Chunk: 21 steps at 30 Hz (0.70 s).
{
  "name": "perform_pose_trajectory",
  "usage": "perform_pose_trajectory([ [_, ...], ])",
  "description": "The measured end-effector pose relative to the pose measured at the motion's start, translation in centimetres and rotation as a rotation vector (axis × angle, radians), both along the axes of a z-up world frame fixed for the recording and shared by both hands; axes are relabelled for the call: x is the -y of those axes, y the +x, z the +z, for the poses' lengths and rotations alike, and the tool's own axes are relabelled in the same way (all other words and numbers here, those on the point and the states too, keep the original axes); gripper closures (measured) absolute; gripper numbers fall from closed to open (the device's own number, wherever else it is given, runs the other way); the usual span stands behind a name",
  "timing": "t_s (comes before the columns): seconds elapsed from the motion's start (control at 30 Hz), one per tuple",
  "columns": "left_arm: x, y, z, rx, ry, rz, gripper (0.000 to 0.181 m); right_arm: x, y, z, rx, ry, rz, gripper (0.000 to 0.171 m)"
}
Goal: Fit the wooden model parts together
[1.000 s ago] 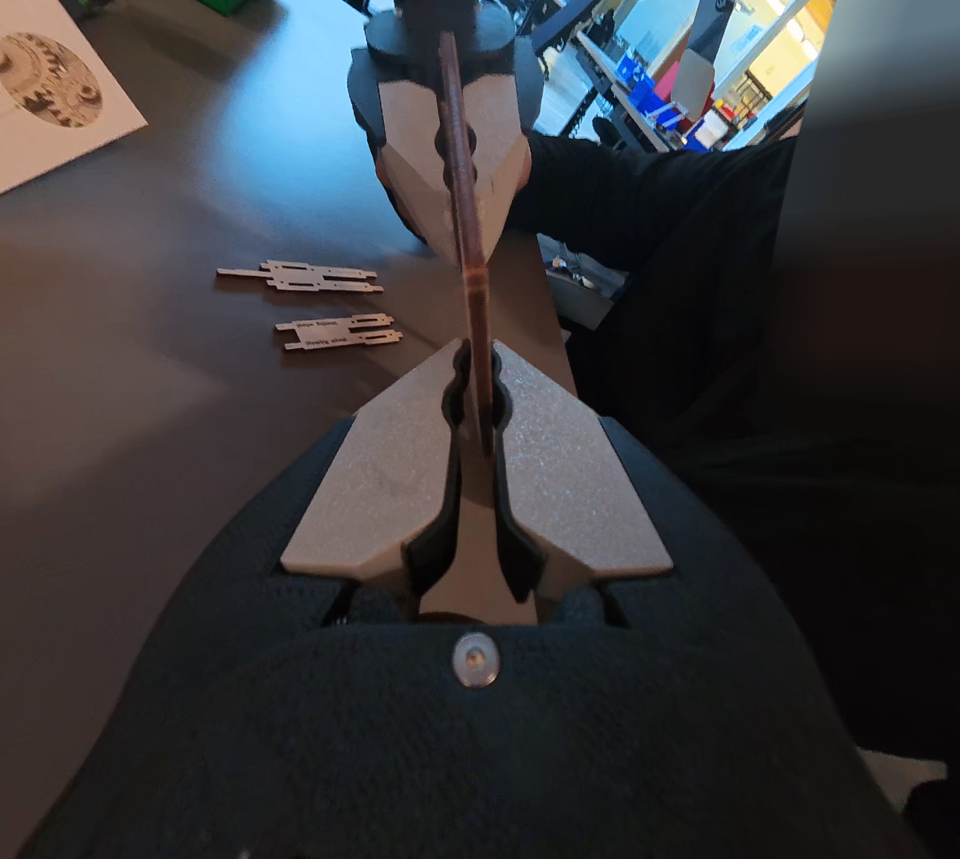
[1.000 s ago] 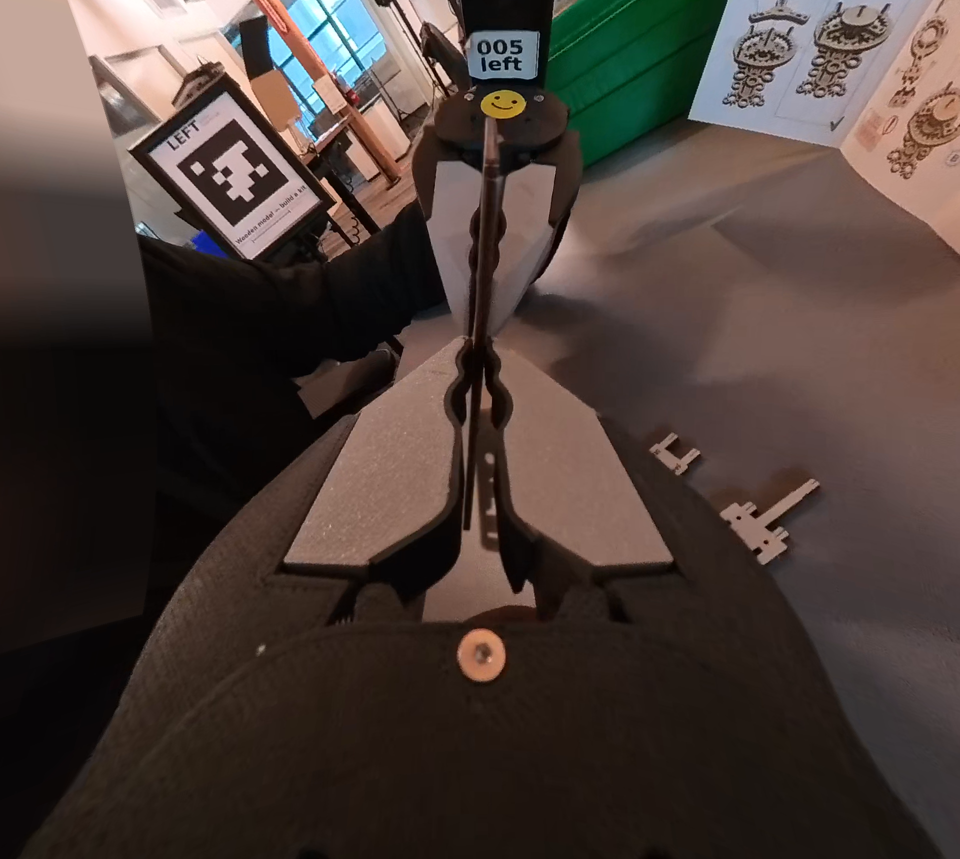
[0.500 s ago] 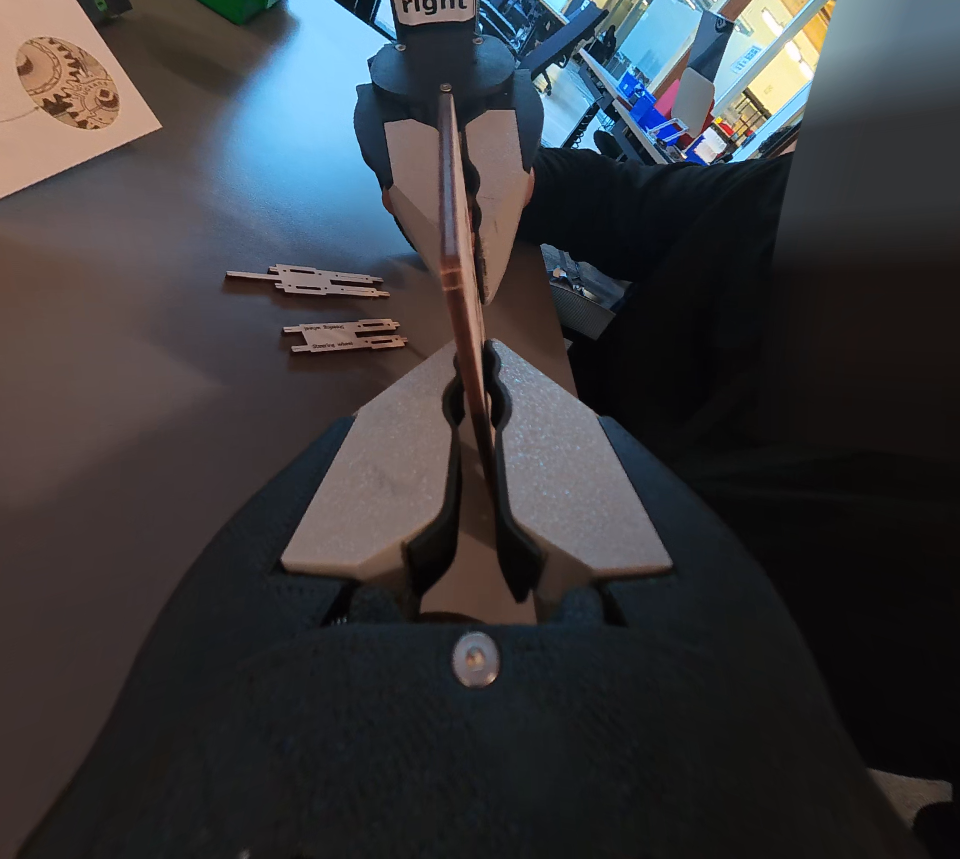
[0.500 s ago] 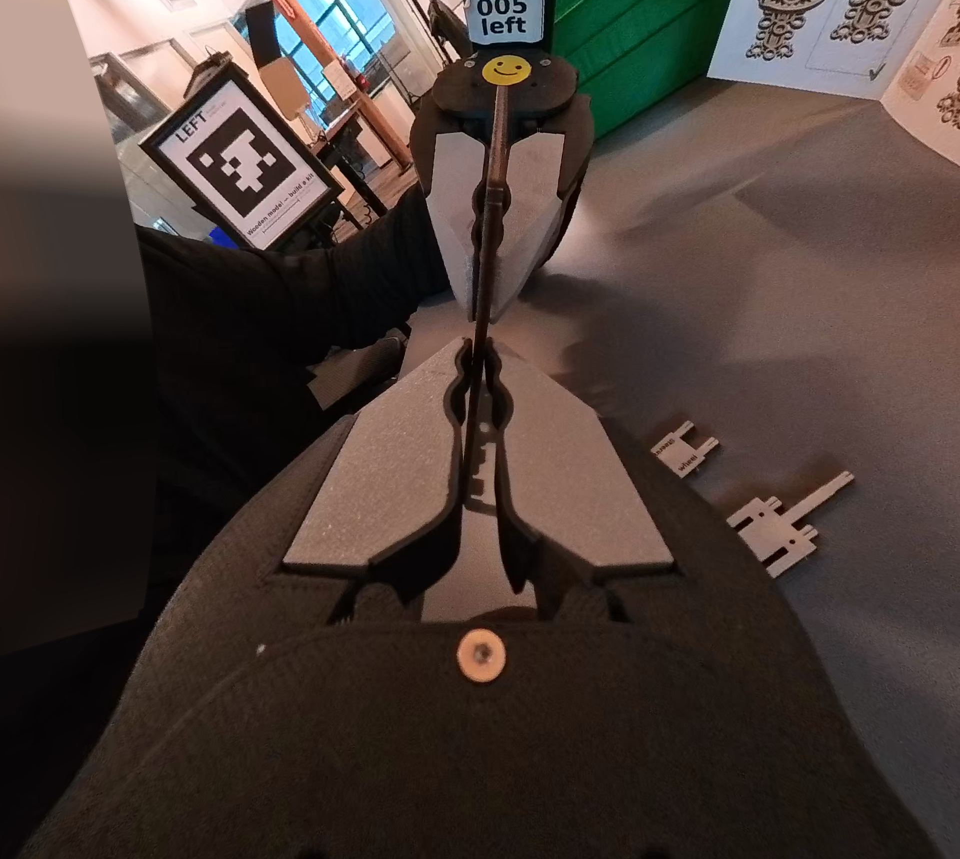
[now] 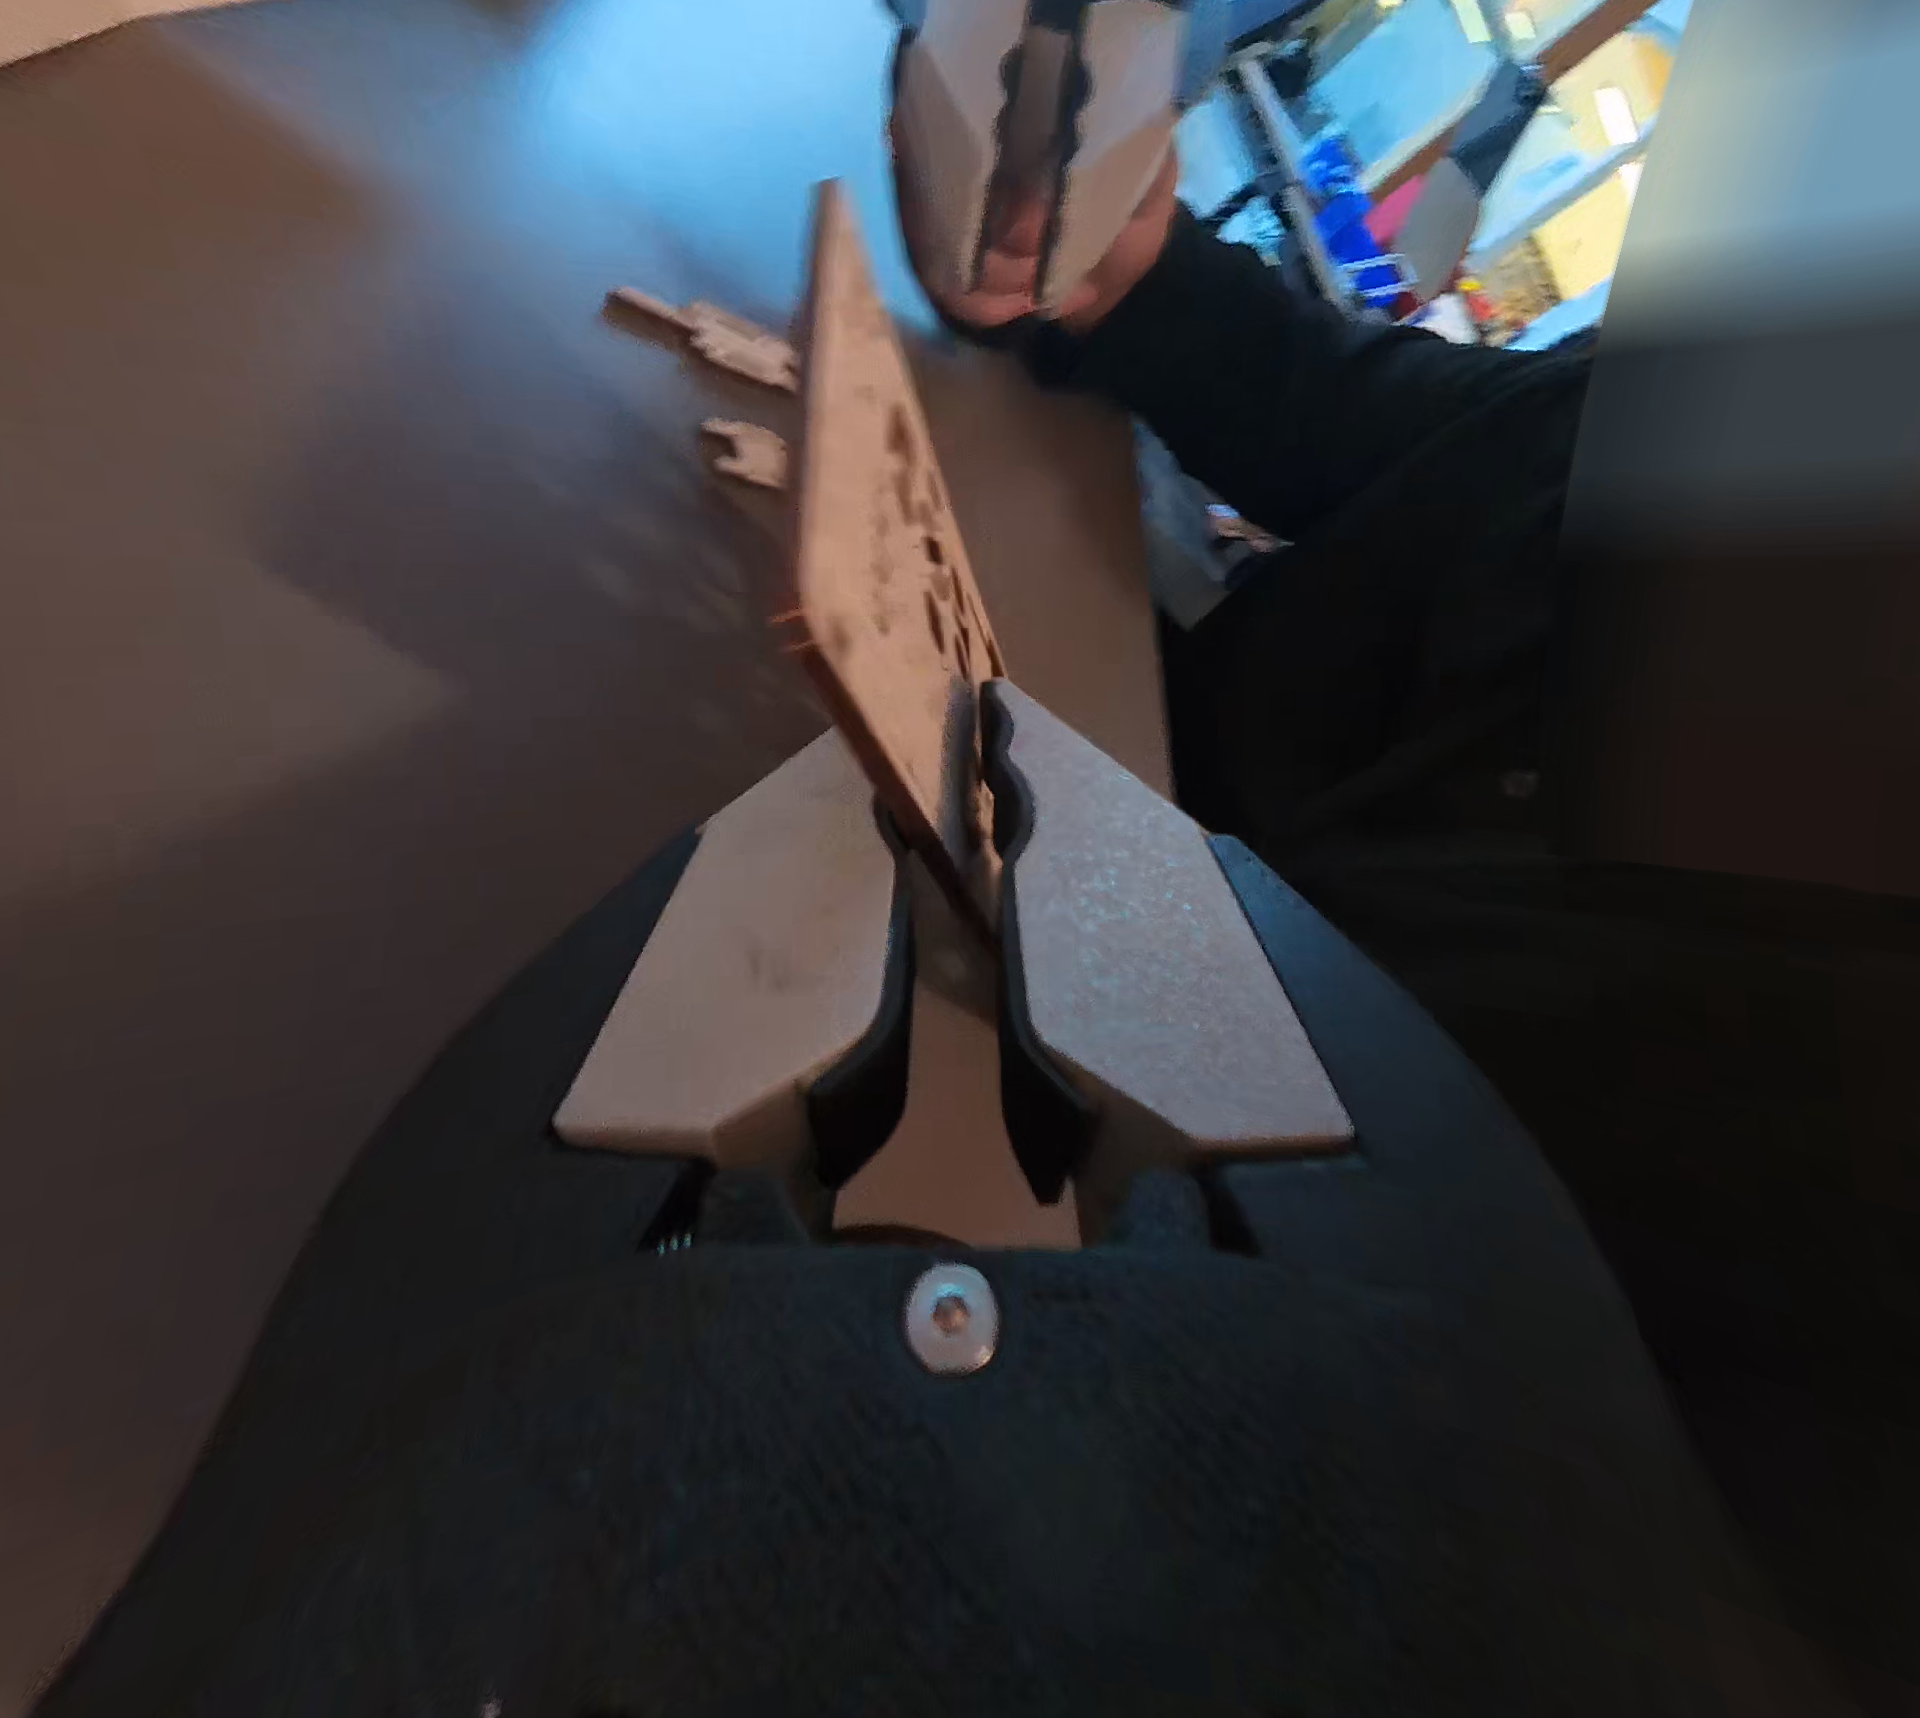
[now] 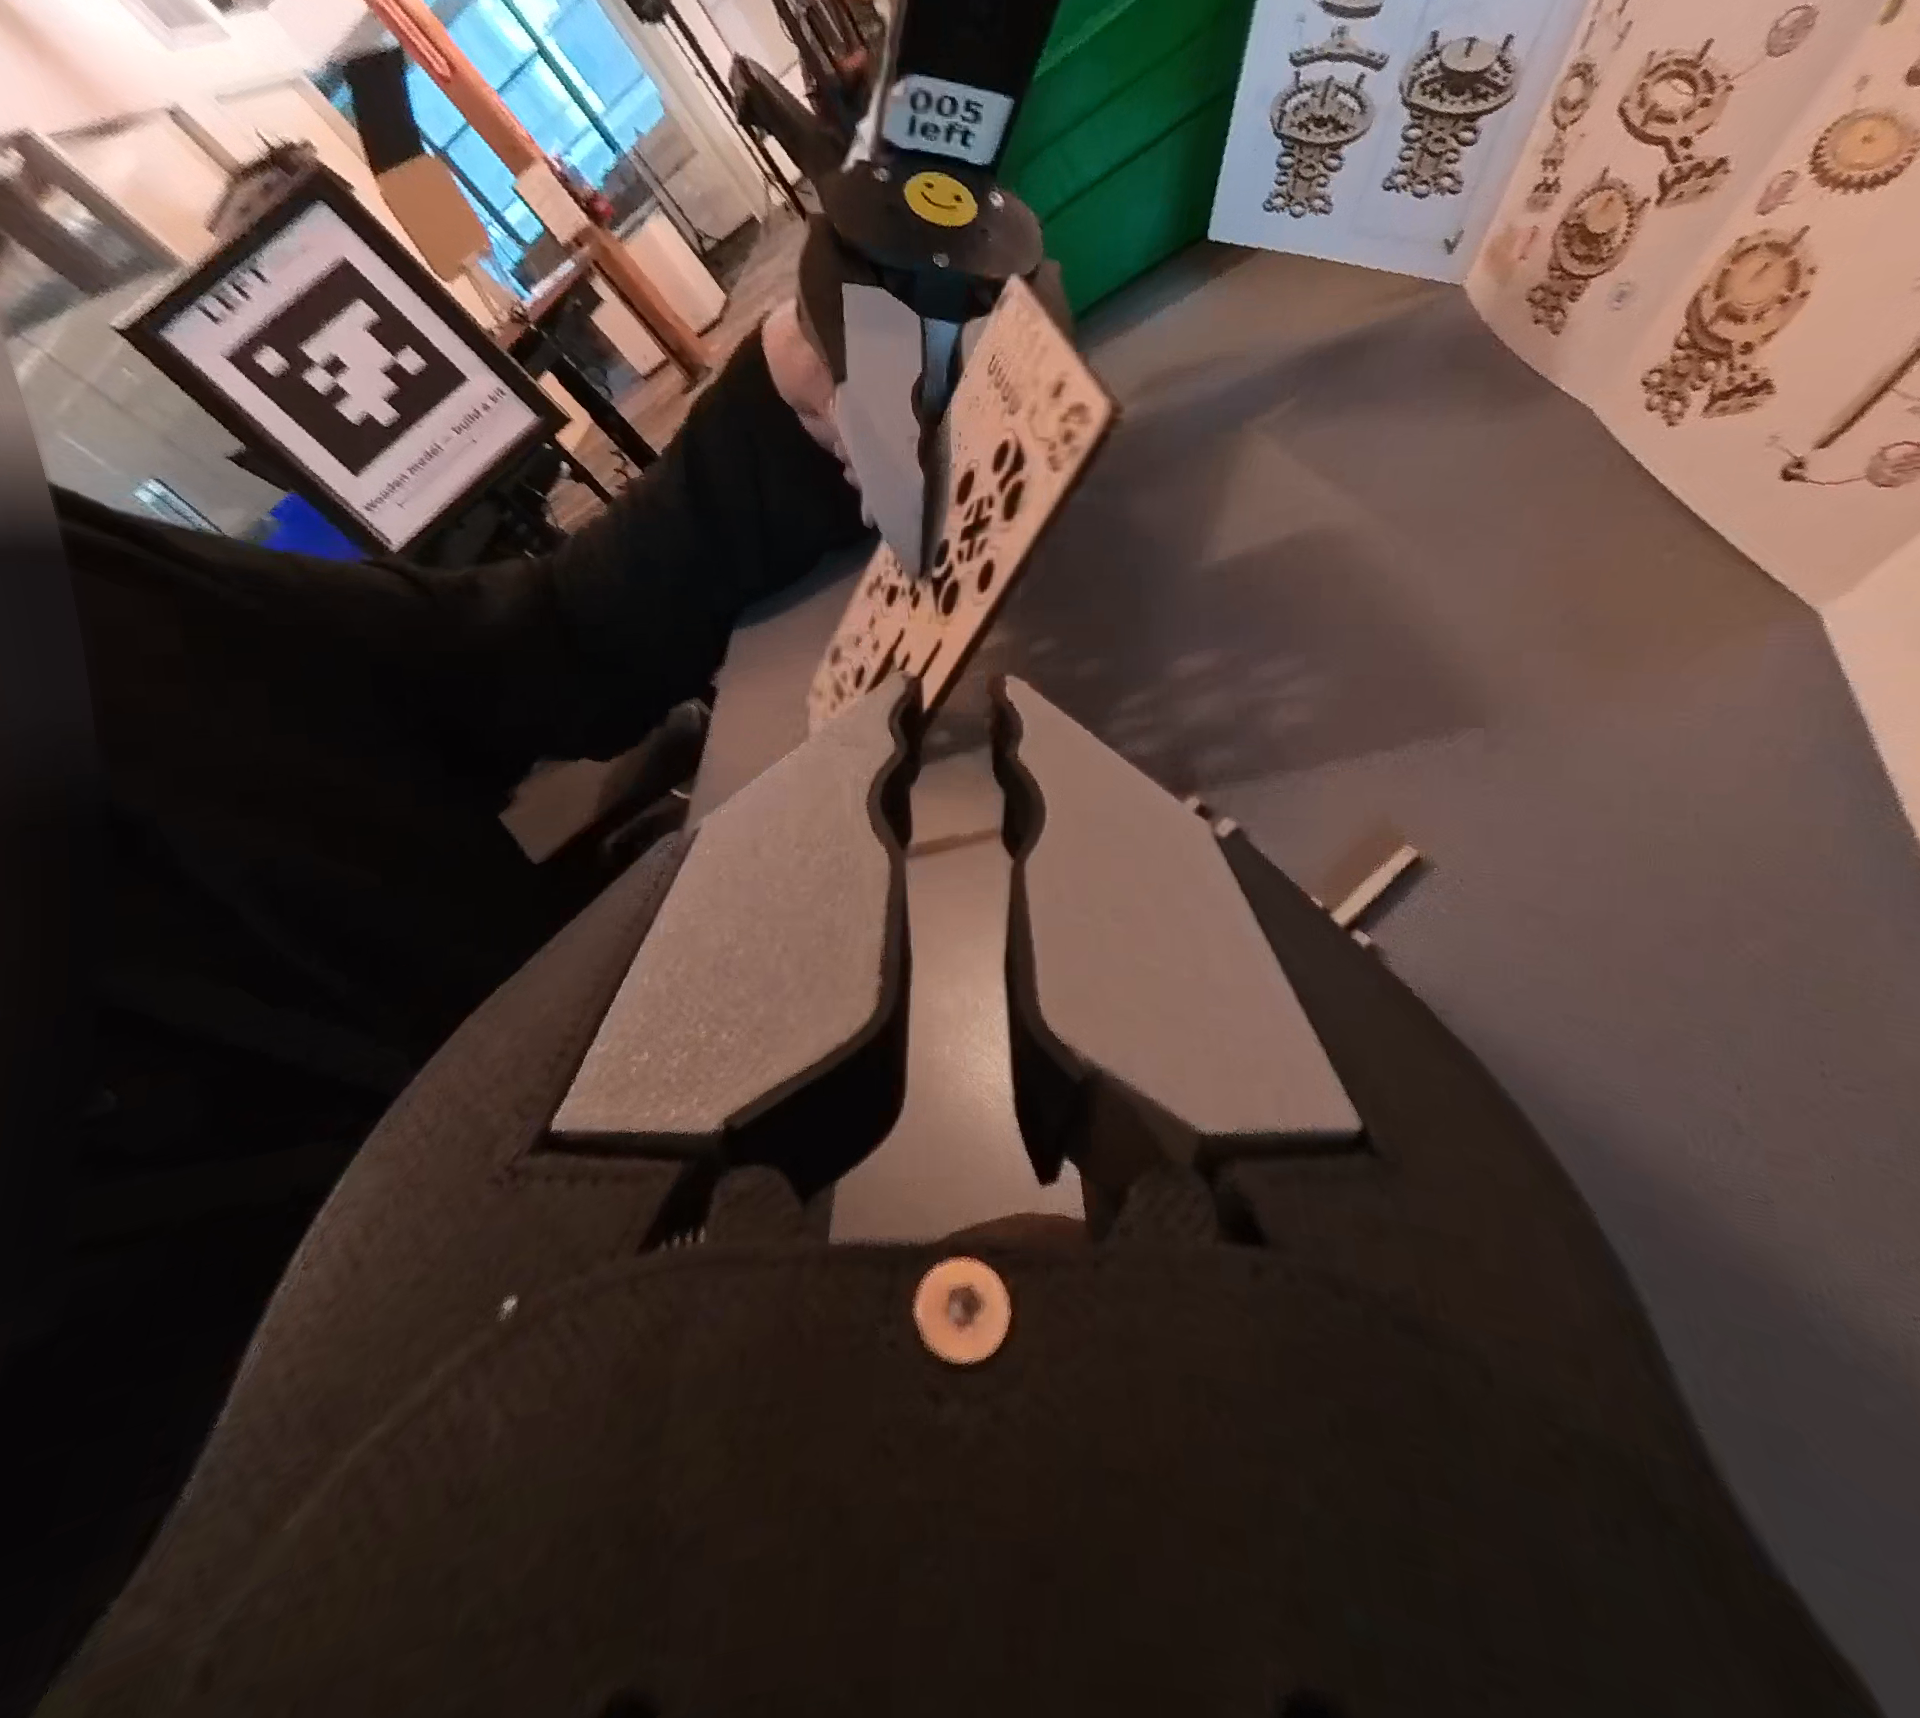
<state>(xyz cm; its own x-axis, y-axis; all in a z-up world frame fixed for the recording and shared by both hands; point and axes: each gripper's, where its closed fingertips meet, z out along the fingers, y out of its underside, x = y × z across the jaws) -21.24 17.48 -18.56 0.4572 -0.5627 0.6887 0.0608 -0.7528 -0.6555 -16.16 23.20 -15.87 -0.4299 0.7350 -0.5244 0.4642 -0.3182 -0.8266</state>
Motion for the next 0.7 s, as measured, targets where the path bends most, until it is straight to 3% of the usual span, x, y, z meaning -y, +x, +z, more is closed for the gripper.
perform_pose_trajectory([
  [0.2,0.7,-2.0,-2.9,-0.14,-0.105,0.107,0.158,-0.1,0.5,0.5,-0.017,0.031,-0.005,0.163],
  [0.7,4.1,-7.7,-1.8,-0.501,-0.187,0.314,0.116,-1.4,1.2,-1.5,0.105,0.206,-0.043,0.155],
])
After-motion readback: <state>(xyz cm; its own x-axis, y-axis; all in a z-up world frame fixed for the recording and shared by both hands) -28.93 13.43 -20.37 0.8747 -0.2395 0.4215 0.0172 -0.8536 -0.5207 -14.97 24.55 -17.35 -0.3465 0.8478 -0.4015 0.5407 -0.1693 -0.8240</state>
